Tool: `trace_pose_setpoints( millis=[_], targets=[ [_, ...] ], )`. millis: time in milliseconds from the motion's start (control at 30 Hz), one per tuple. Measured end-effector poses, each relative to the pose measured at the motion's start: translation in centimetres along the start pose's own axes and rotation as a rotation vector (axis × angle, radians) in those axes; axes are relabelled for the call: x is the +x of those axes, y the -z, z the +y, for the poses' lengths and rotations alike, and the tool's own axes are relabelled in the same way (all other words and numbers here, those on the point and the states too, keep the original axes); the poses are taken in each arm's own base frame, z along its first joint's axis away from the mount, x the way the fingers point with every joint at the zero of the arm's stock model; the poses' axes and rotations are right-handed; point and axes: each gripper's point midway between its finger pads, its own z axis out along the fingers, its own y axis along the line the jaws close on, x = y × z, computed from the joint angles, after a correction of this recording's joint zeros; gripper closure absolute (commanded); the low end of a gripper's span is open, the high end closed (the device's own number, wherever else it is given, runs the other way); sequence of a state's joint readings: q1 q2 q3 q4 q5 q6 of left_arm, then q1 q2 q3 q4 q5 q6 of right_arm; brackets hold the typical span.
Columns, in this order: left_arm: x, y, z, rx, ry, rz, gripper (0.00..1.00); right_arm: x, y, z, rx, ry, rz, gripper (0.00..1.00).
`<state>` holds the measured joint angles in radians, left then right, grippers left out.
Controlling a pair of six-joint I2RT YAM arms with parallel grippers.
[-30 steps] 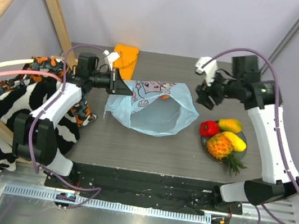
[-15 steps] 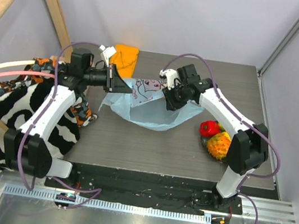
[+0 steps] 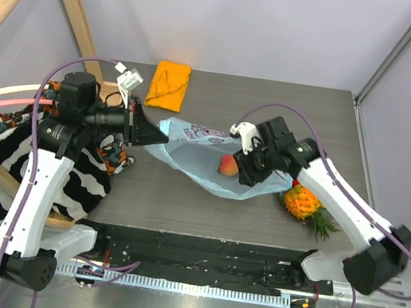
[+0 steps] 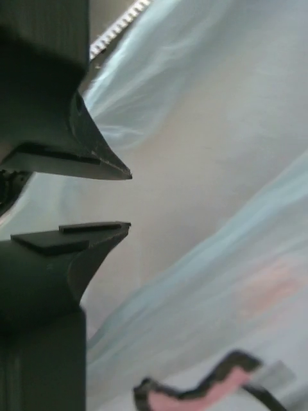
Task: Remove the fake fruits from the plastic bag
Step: Adjust the plastic bag at the center of the board, then take out the fake fruit from the plastic bag.
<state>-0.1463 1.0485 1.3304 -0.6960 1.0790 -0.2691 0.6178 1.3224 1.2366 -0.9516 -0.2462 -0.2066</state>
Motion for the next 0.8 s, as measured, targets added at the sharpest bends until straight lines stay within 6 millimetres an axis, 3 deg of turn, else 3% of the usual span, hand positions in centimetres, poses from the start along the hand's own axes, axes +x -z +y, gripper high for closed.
trace_pose_setpoints(
  millis=[67, 100, 167, 300, 333, 500, 733, 800],
  targets=[
    [0.8, -0.4, 0.9, -0.004, 0.019, 0.019, 1.0, -1.6, -1.5, -0.9, 0.015, -0.014, 0.002, 0.43],
    [1.2, -0.6, 1.4, -0.008, 0.036, 0.029, 1.0, -2.4, -2.5, -1.6, 0.026, -0.026, 0.007, 0.33],
    [2.2, -1.2, 2.9, -0.02, 0.086, 0.056, 1.0, -3.8, -5.9, -3.3, 0.058, -0.068, 0.028, 0.25],
    [4.3, -2.3, 5.7, -0.053, 0.181, 0.105, 1.0, -3.2, -9.6, -5.2, 0.11, -0.156, 0.099, 0.1],
    [4.7, -2.4, 5.9, -0.057, 0.191, 0.111, 1.0, -3.2, -10.0, -5.5, 0.119, -0.178, 0.105, 0.01],
    [4.9, -2.4, 5.9, -0.053, 0.173, 0.1, 1.0, -4.0, -10.8, -6.6, 0.173, -0.237, 0.091, 0.0],
    [5.3, -2.7, 6.3, -0.053, 0.173, 0.089, 1.0, -2.7, -13.4, -7.9, 0.221, -0.249, 0.135, 0.07],
    [5.4, -2.8, 6.6, -0.056, 0.177, 0.087, 1.0, -2.1, -14.4, -8.6, 0.245, -0.245, 0.155, 0.21]
  ],
)
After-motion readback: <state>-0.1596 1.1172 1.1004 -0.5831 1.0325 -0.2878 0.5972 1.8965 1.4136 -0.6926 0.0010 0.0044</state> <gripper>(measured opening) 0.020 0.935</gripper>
